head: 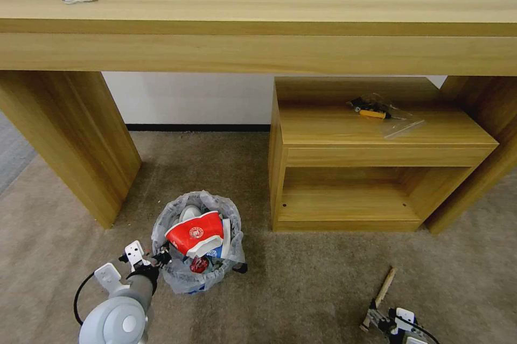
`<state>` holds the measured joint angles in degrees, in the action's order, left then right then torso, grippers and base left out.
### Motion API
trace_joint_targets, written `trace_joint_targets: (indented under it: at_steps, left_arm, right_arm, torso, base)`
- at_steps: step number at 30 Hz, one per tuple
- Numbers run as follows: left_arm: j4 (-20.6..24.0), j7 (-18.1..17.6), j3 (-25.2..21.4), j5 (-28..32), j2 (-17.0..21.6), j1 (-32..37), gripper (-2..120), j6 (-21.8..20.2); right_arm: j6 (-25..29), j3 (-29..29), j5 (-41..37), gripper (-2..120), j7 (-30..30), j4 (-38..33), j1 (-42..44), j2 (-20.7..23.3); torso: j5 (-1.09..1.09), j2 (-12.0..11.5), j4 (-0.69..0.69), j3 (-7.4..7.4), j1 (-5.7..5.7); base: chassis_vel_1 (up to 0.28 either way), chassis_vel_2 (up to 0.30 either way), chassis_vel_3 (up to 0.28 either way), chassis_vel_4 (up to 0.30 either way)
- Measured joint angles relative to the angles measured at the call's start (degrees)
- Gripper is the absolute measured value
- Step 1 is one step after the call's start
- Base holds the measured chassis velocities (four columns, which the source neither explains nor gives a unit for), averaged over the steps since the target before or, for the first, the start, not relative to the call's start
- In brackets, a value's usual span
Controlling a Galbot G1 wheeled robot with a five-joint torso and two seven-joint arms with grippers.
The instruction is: Pick up the trash bin and place the garbage on the floor into it.
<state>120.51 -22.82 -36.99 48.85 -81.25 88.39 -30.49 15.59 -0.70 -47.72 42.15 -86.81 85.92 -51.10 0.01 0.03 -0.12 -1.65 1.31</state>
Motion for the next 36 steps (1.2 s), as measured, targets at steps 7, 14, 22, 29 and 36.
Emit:
trace_joint_targets:
  at_steps: [7,14,22,29,36]
  left_arm:
    - [0.2,0.0,0.0,0.0,-0.2,0.0,0,0.0]
    - [1.1,0.0,-0.2,0.1,-0.2,0.4,0,0.0]
    - [1.4,0.0,-0.2,0.1,-0.2,0.5,0,0.0]
    - [2.2,0.0,-0.4,0.2,-0.3,0.9,0,0.0]
    - [2.8,-0.1,-0.5,0.4,-0.2,1.1,0,0.0]
  right_arm:
    - [0.2,-0.6,-0.4,100,0.0,1.8,-1.6,-0.9]
    - [0.6,-1.8,-0.4,100,-0.4,3.3,-2.9,-1.2]
    - [0.9,-2.4,-0.4,100,-0.4,3.9,-3.4,-1.6]
    - [2.3,-3.9,0.3,92,-1.0,6.9,-4.6,-2.6]
    - [4.0,-4.8,1.2,82,-2.0,9.1,-5.4,-2.9]
  torso:
    - [0.0,0.0,0.0,0.0,0.0]
    - [0.0,0.0,0.01,0.0,0.0]
    - [0.01,0.0,0.0,0.0,0.0]
    - [0.0,0.0,0.0,0.0,0.0]
    - [0.0,0.0,0.01,0.0,0.0]
  base:
    - [0.0,0.0,0.0,0.0]
    - [0.0,0.0,0.0,0.0]
    - [0.0,0.0,0.0,0.0]
    - [0.0,0.0,0.0,0.0]
    - [0.0,0.0,0.0,0.0]
